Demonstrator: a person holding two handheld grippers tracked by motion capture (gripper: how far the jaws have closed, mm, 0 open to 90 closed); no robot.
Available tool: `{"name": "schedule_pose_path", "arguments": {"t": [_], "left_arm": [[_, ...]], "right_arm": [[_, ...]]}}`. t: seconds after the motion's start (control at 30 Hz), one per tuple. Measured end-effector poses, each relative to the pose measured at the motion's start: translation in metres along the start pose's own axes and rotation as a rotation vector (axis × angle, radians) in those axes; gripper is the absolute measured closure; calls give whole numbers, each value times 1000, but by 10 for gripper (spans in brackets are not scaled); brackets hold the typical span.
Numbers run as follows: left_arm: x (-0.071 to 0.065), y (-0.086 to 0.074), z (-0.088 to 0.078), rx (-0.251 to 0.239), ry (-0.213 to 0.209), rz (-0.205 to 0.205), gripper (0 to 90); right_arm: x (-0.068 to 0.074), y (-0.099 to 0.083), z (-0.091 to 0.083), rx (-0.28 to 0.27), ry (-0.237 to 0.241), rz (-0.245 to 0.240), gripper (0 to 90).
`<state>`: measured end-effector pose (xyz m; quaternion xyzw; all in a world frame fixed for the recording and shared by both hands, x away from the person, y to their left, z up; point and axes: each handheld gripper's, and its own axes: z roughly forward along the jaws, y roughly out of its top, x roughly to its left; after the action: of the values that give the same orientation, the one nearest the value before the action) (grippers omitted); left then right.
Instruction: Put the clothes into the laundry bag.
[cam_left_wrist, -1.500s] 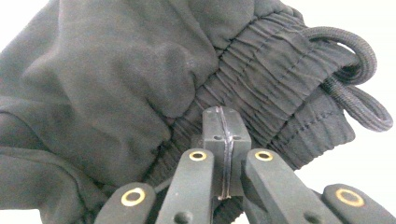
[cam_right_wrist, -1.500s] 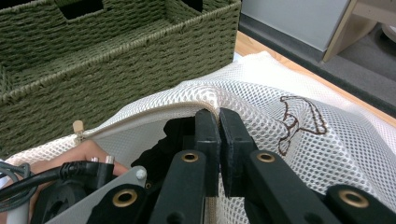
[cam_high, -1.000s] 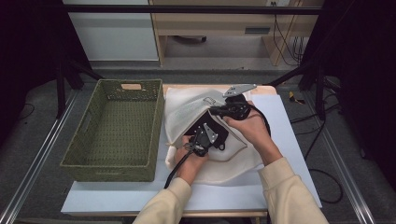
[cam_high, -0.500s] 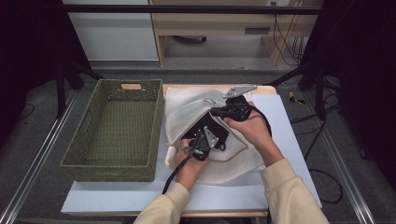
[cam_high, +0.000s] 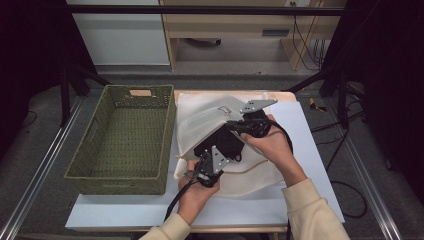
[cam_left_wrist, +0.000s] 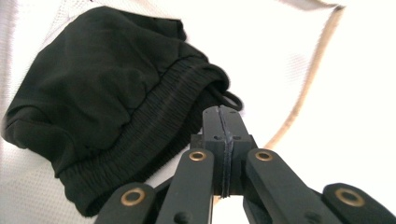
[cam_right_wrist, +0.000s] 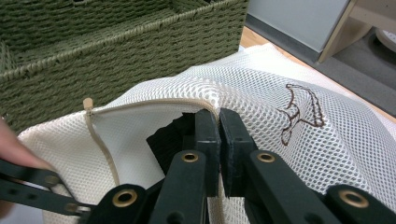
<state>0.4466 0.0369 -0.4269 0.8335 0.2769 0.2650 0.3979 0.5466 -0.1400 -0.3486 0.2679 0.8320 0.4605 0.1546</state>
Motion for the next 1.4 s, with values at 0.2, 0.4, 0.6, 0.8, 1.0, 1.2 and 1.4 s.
{"name": "schedule_pose_path", "arguments": {"t": [0.2, 0.4, 0.6, 0.8, 1.0, 1.2, 1.4], "left_arm": [[1, -3, -22, -40, -28, -28, 899], [8, -3, -39, -48, -31, -44, 899], [21, -2, -57, -71, -18, -82, 899], [39, 1, -76, -109, 2, -128, 899], [54, 2, -91, -131, 25, -159, 898], [67, 1, -103, -148, 45, -187, 898], [73, 2, -110, -162, 55, -198, 898]], "right_arm": [[9, -5, -1, 3, -4, -13, 874], [19, -11, 1, 3, -16, -37, 874], [29, -22, 0, 11, -22, -55, 874], [35, -29, 1, 39, -29, -79, 874], [40, -36, -1, 58, -39, -95, 873], [44, -42, 1, 77, -40, -104, 871], [50, -47, 6, 108, -50, -127, 871]]}}
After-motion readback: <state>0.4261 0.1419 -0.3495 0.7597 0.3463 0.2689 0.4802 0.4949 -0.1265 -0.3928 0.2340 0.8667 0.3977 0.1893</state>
